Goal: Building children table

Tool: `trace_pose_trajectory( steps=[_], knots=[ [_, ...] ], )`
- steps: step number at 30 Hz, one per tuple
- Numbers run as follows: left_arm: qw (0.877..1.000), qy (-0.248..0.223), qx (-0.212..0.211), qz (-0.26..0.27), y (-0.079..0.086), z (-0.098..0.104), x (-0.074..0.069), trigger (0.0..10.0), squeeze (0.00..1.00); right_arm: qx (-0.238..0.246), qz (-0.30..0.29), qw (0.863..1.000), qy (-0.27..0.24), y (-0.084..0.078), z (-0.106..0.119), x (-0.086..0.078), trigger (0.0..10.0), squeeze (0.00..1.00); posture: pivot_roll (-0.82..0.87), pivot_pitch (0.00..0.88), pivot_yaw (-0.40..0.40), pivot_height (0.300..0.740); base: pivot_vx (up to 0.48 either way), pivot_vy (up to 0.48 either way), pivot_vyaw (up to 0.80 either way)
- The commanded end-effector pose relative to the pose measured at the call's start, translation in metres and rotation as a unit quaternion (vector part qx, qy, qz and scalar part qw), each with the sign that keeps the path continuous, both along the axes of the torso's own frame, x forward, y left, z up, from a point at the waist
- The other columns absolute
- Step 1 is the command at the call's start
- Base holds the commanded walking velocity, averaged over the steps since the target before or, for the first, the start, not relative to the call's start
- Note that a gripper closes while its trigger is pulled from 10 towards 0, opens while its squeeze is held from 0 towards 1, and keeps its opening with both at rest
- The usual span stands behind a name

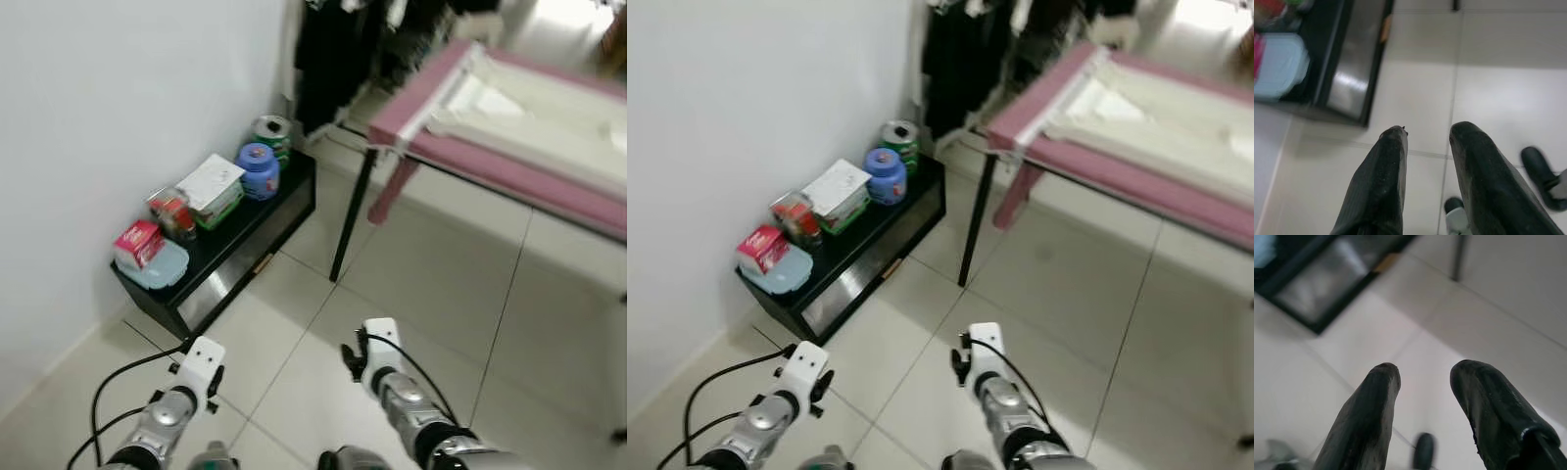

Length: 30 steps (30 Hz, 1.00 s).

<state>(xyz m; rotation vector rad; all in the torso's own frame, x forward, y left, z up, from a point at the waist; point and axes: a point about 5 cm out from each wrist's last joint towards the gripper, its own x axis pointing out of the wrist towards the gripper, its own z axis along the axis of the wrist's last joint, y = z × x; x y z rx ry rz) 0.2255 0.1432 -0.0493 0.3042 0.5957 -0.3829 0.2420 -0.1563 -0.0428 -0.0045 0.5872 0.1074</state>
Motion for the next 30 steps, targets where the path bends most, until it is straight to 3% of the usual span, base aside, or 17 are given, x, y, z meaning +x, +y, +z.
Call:
trace_pose_trajectory(
  steps=[1,24,30],
  knots=[
    [1.000,0.009,0.006,0.001,0.0051,-0.0029,-0.0039,10.0,0.00,0.004,0.004,1.000,0.003,0.0050,-0.0008,-0.0003,10.0,0.00,0.07,0.000,0.018,0.740,0.000,0.000,-0.80],
    [1.000,0.008,0.011,-0.006,0.0045,-0.0031,-0.0048,10.0,0.00,0.004,0.004,1.000,0.003,0.0061,-0.0008,-0.0003,10.0,0.00,0.07,0.000,0.020,0.740,0.000,0.000,-0.80],
    [1.000,0.009,0.013,-0.006,0.0047,-0.0031,-0.0046,10.0,0.00,0.004,0.006,1.000,-0.002,0.0066,0.0003,0.0008,10.0,0.00,0.07,0.000,0.020,0.740,0.000,-0.275,-0.15]
  ],
)
